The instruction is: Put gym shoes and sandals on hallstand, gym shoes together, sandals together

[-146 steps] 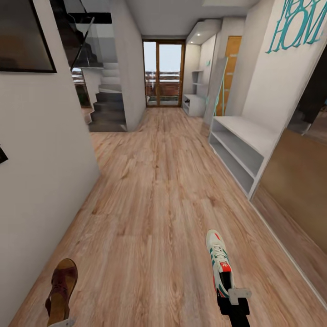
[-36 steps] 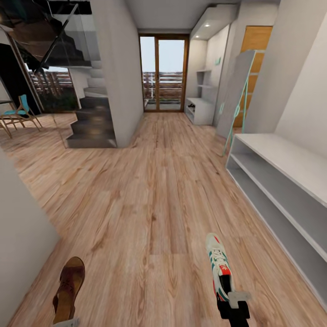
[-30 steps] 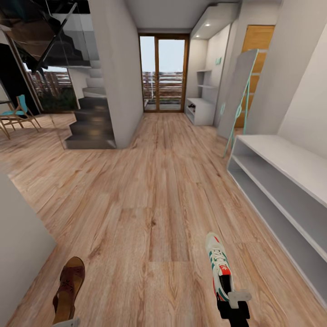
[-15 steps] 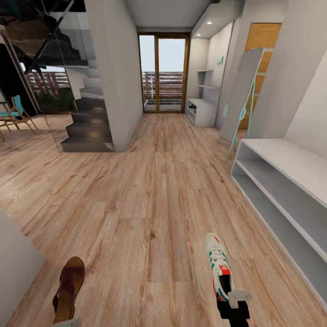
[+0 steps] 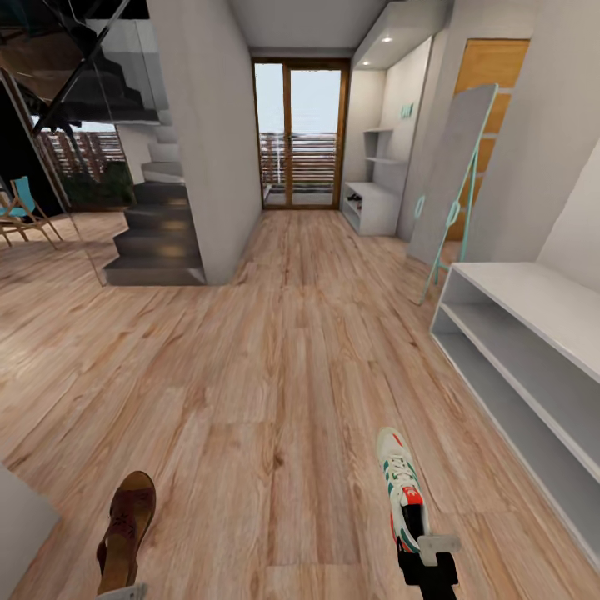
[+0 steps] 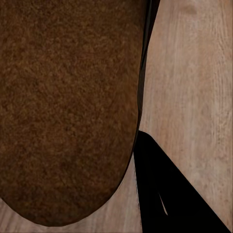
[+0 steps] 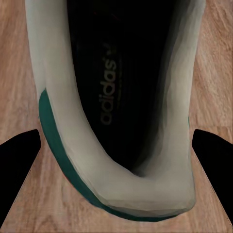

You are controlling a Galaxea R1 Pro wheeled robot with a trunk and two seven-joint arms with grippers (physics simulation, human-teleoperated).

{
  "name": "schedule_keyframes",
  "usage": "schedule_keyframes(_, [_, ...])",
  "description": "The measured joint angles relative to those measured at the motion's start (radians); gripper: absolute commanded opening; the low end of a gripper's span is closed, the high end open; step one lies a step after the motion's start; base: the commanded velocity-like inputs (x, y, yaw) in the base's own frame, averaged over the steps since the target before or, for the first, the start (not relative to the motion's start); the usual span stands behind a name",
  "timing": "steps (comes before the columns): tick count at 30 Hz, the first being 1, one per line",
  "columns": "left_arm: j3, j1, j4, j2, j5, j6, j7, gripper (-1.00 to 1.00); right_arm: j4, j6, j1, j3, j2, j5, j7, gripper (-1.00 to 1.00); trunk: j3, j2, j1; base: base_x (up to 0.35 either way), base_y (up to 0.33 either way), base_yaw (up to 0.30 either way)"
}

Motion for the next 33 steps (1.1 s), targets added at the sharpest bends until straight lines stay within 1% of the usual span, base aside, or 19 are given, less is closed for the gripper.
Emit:
schedule_keyframes(13, [0.000,0.001,0.000,0.000,0.000,0.000,0.000,-1.00,0.000,0.000,0.000,0.000,0.000,0.000,0.000,-1.00,0.017,0.000,0.000,0.338,0.000,0.000])
schedule_keyframes(33, [0.001,0.001,0.001,0.000,0.002,0.000,0.000,-1.00,0.000,0.000,0.000,0.000,0.000,0.000,0.000,-1.00,0.020,0.000,0.000,0.338,0.000,0.000])
